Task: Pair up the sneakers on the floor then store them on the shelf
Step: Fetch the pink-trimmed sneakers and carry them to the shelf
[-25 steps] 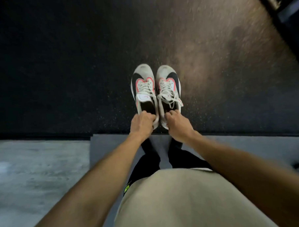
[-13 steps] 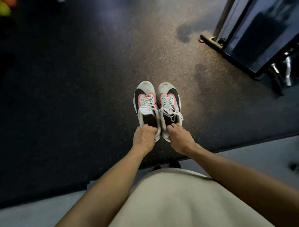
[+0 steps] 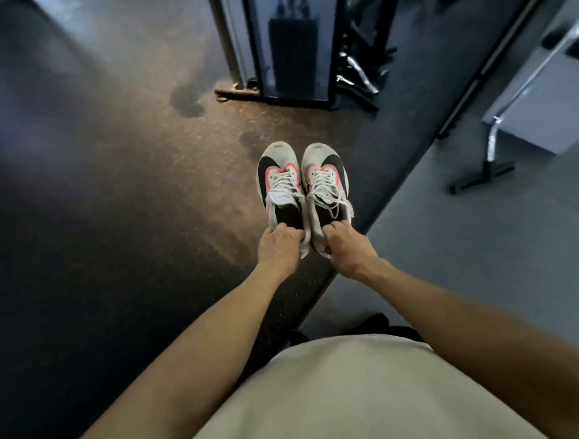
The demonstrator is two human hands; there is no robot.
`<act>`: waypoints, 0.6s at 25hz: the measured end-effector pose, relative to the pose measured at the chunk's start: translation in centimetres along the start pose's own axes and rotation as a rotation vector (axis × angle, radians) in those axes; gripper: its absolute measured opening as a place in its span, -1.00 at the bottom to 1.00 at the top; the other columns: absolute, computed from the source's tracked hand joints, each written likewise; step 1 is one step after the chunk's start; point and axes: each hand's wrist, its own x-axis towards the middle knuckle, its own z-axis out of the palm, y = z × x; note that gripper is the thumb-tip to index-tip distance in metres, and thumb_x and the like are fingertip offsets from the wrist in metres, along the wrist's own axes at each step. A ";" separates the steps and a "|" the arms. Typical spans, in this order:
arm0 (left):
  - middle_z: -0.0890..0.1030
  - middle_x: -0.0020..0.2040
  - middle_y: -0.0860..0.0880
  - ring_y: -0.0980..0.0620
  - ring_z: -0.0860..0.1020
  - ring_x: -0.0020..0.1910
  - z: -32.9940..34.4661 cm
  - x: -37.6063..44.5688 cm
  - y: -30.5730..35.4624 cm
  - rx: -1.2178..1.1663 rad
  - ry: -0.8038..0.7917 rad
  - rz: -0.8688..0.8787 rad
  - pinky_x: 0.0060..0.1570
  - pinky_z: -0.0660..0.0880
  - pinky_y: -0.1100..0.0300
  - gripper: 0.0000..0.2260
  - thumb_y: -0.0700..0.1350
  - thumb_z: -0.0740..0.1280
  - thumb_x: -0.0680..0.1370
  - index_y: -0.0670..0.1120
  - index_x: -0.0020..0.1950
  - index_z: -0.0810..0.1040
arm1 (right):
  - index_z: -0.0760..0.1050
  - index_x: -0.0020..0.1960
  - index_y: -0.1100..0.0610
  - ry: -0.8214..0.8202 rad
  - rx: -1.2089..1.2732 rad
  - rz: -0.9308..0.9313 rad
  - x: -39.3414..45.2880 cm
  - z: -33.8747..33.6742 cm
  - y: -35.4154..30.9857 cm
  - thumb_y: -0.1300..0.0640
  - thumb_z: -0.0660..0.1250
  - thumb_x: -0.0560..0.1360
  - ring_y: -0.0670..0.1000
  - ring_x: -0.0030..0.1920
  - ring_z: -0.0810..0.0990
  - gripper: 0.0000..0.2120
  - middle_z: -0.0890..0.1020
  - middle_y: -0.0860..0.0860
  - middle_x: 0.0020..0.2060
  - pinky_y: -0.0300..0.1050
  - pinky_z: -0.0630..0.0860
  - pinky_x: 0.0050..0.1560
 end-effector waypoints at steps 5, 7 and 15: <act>0.61 0.06 -0.02 -0.03 0.49 0.15 -0.5 3.7 8.1 0.066 -0.009 0.268 0.12 0.37 0.11 -0.87 -0.13 0.29 0.54 0.01 0.04 0.58 | 0.43 0.02 0.15 0.113 0.078 0.252 -4.6 -2.0 6.7 0.31 0.27 0.49 0.08 0.12 0.45 -0.86 0.49 0.07 0.06 -0.08 0.38 -0.12; 0.61 0.03 -0.03 -0.05 0.49 0.13 -0.5 5.2 12.5 0.082 -0.023 0.369 0.09 0.37 0.10 -0.89 -0.13 0.29 0.54 0.00 0.01 0.58 | 0.43 0.06 0.18 0.159 0.096 0.340 -6.8 -2.8 10.2 0.31 0.29 0.49 0.09 0.16 0.44 -0.83 0.49 0.08 0.08 -0.05 0.40 -0.11; 0.57 -0.02 -0.06 -0.09 0.52 0.02 2.7 8.1 35.3 0.141 -0.092 0.612 -0.02 0.40 0.10 -0.91 -0.14 0.33 0.51 0.02 -0.05 0.57 | 0.43 0.09 0.19 0.247 0.136 0.632 -19.5 -5.9 27.3 0.32 0.30 0.46 0.11 0.19 0.44 -0.78 0.49 0.09 0.09 0.01 0.48 -0.05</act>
